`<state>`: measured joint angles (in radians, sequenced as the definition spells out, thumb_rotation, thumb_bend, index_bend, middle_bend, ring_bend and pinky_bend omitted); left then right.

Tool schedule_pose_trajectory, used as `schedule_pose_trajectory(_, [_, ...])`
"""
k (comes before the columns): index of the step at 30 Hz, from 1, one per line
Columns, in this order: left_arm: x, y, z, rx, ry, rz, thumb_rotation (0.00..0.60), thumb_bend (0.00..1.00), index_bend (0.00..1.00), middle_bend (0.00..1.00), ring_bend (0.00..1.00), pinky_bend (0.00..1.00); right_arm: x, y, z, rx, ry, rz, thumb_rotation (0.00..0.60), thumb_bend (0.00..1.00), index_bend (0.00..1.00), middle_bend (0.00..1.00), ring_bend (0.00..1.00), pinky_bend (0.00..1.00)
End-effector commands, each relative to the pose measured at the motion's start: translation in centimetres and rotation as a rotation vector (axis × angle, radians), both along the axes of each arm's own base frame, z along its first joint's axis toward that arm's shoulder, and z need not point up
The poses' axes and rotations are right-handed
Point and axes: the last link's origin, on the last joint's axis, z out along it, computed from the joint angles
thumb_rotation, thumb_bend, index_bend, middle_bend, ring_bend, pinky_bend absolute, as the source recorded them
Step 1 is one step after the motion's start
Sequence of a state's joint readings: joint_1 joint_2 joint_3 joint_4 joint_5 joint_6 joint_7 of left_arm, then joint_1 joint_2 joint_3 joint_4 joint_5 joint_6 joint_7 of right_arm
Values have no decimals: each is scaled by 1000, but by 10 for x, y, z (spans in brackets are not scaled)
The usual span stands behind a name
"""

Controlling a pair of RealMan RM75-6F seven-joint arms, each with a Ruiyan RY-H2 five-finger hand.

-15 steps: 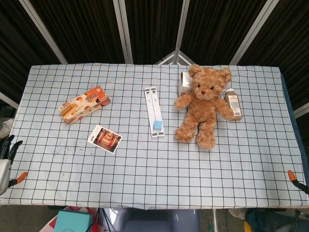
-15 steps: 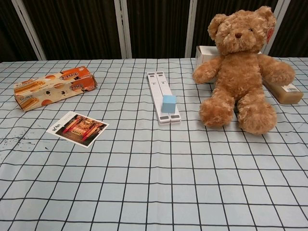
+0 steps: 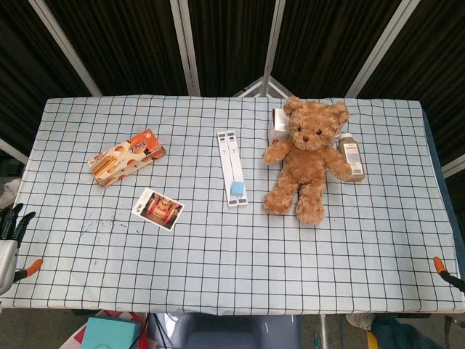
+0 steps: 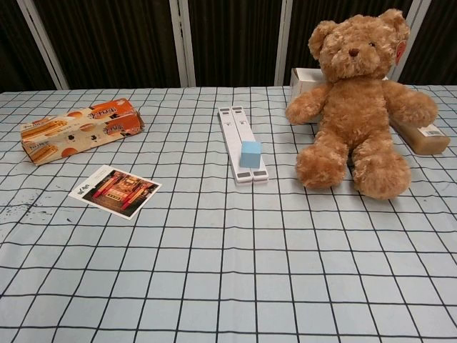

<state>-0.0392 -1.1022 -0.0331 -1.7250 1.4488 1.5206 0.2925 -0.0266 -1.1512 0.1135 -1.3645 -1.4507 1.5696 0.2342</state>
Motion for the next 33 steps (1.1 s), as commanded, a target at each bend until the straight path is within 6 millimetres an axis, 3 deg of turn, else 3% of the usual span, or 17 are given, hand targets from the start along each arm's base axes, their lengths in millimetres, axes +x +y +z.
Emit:
schedule_pose_trajectory(1, [-2,2,0,-1,-1,12,600,243,122,0,0,30,37,-26,-6,32,30,121,600,301,0,41,3,43])
schedule_pose_trajectory(2, [-3,2,0,-2,-1,17,600,243,122,0,0,30,8,-12,1,31,17,22,600,302,0,41,9,43])
schedule_pose_trajectory(3, [-3,2,0,-3,0,18,600,243,122,0,0,30,-3,1,2,38,-14,9,600,302,0,41,15,43])
schedule_pose_trajectory(5, [-1,1,0,-4,-1,13,600,243,122,0,0,30,-1,1,-6,45,-87,68,600,301,0,41,42,43])
schedule_pose_trajectory(11, [-1,-3,1,6,-11,13,600,243,122,0,0,30,15,-26,-25,94,-390,150,600,299,0,45,66,44])
schedule_pose_trajectory(14, [-2,-1,2,11,-14,18,600,242,122,0,0,30,21,-51,-26,154,-505,144,600,298,0,47,78,44])
schedule_pose_trajectory(21, [-5,3,2,16,-9,39,600,243,122,0,0,30,43,-117,-22,236,-585,100,600,299,0,52,86,43])
schedule_pose_trajectory(33, [-9,5,6,35,1,61,600,243,122,0,0,30,77,-200,-62,354,-593,-44,600,298,0,79,122,43])
